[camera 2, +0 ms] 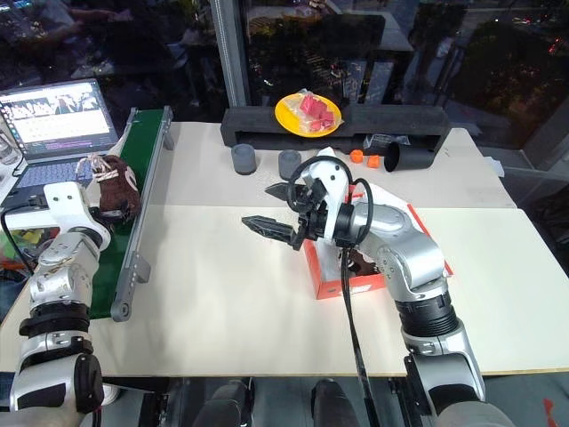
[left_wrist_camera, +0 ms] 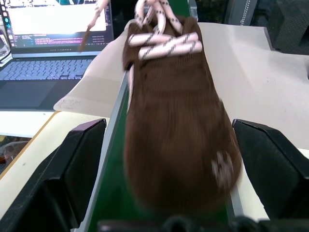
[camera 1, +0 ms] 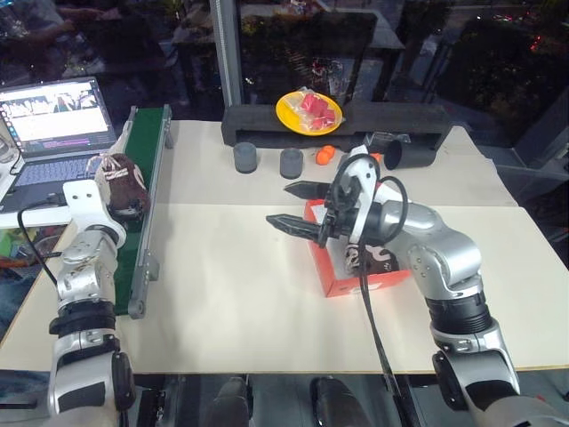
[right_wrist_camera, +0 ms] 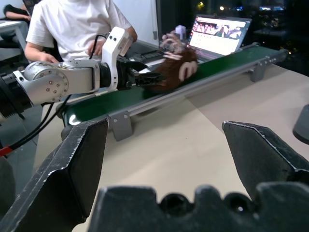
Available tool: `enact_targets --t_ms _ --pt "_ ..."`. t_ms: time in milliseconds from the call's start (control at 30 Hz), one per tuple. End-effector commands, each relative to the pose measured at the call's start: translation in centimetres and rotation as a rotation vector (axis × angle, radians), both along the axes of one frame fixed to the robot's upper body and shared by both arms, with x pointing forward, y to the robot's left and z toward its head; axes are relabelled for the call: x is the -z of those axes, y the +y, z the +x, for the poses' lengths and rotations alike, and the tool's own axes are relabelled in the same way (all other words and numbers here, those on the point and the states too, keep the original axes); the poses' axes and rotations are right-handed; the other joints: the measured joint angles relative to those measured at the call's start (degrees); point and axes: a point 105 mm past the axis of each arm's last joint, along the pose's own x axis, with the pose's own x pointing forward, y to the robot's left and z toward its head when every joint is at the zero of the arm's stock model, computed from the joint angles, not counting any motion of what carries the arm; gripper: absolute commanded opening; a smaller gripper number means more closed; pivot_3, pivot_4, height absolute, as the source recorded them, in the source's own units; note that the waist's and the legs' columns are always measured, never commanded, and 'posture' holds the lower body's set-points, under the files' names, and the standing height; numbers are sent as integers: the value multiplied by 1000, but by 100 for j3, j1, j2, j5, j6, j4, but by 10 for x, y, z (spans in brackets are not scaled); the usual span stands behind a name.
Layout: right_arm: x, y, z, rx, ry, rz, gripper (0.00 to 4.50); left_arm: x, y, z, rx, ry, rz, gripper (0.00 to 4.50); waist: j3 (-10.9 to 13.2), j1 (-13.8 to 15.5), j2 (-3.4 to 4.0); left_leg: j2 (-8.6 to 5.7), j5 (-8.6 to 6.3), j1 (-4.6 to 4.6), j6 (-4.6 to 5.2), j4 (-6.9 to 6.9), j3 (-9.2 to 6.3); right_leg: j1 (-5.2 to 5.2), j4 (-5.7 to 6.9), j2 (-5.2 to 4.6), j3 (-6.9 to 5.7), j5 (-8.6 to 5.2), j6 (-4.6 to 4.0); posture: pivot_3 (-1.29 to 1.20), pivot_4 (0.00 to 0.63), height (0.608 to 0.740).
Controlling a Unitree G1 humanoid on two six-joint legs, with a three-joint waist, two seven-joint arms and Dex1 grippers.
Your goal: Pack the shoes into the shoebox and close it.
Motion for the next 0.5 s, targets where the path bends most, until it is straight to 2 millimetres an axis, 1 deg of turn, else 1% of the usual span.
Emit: enact_targets --t_ms 33,67,200,267,400,433,500 --pt "-22 -3 -7 -2 -74 20 4500 -6 -6 6 16 -32 -28 3985 0 1 0 0 0 0 0 0 0 0 0 0 0 0 0 0 150 740" --pt "-22 -3 -7 0 -73 19 4500 -4 -7 6 18 -28 -46 3735 0 0 0 0 0 0 0 0 0 0 -1 0 0 0 0 0 150 740" --pt "-22 -3 -7 8 -70 11 4500 -2 -13 7 27 -39 -88 2357 0 33 -1 0 0 1 0 0 -1 0 7 0 -1 0 0 0 150 740" --pt "-22 -4 -7 13 -68 9 4500 -2 -11 6 9 -40 -88 1692 -1 54 -2 0 3 1 -2 1 -1 4 7 -2 -4 0 0 0 150 740" --pt "-21 -5 -6 20 -66 3 4500 -5 -8 5 -16 -48 -100 522 -1 87 -2 0 5 2 -4 4 -1 4 12 -1 -4 1 -1 0 150 740" --pt "-21 -5 -6 22 -64 4 4500 -7 -8 5 -19 -53 -92 266 -1 86 -2 0 5 2 -4 4 -1 3 14 0 -4 1 -1 0 150 740" --pt "-21 -5 -5 27 -61 7 4500 -13 -8 5 -22 -70 -77 88 -1 85 -2 1 5 3 -4 4 -1 2 16 0 -4 1 -1 0 150 740"
